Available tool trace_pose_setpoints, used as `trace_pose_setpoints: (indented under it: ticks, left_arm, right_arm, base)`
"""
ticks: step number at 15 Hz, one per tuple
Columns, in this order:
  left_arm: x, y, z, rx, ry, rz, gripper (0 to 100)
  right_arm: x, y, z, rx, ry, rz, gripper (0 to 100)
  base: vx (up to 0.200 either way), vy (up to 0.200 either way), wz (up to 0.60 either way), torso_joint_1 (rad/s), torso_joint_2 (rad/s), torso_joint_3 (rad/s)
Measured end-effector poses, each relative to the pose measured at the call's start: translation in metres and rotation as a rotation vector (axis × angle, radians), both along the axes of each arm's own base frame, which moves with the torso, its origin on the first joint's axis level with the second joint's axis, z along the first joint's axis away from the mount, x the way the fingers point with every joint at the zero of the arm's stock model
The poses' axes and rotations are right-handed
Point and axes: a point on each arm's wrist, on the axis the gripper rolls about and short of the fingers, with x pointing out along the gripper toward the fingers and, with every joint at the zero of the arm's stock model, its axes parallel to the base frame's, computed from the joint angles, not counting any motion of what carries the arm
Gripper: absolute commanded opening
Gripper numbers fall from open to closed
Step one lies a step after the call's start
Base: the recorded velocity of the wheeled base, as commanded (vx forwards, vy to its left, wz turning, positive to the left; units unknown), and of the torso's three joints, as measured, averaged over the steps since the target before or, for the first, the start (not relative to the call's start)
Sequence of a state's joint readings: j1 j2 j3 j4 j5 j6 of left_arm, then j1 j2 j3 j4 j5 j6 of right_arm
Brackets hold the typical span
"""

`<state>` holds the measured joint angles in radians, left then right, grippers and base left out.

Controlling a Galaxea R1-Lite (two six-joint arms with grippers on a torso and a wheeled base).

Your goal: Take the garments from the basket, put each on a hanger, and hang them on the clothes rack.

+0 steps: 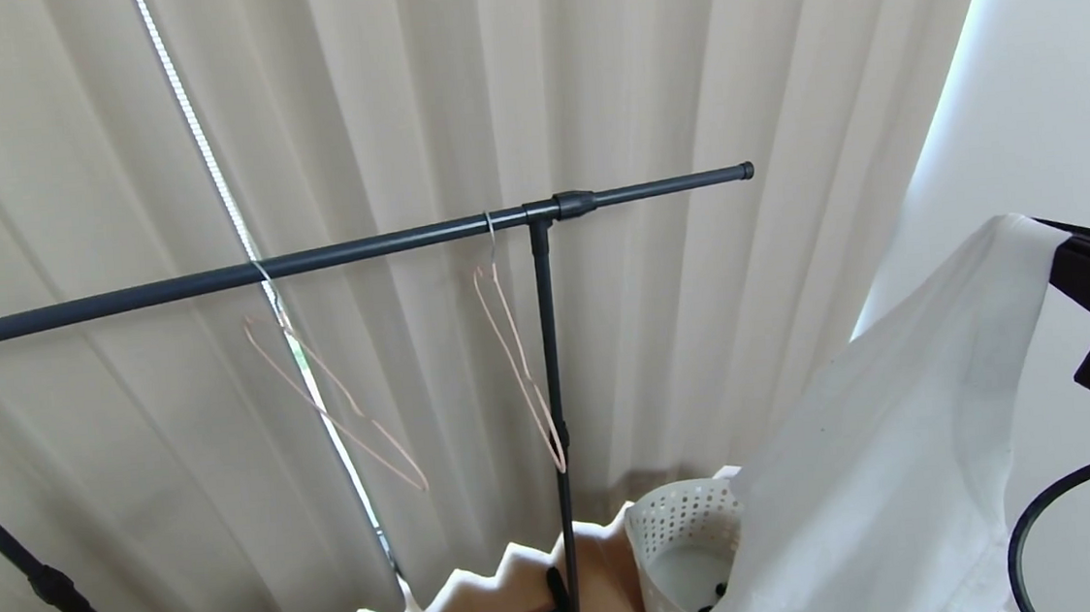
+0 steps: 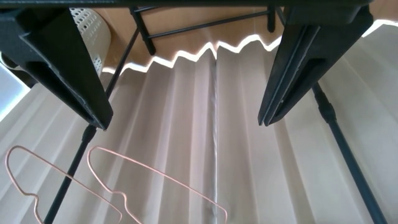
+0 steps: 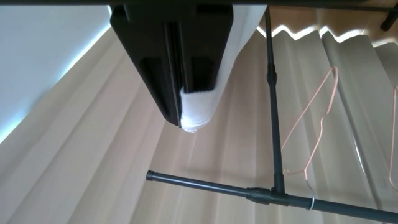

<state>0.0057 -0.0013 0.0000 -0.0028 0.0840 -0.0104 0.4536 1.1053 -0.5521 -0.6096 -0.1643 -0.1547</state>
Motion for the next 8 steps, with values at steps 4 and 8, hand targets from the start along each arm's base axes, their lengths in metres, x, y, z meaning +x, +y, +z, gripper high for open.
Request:
trace_pose_setpoints:
  ticks: [4, 8]
  left_arm:
    - [0.0, 0.0, 0.0001, -0.001, -0.001, 0.0, 100]
    - [0.0, 0.0, 0.0002, -0.001, -0.002, 0.001, 100]
  right_arm:
    - [-0.0002, 0.0, -0.0014, -0.003, 0.002, 0.0, 0]
    - [-0.0001, 0.0, -0.002, -0.006, 0.001, 0.0, 0]
  base:
    - [0.0, 0.0, 0.0, 0.162, -0.35, -0.181]
    - [0.0, 0.0, 0.0, 0.102, -0.21, -0.118]
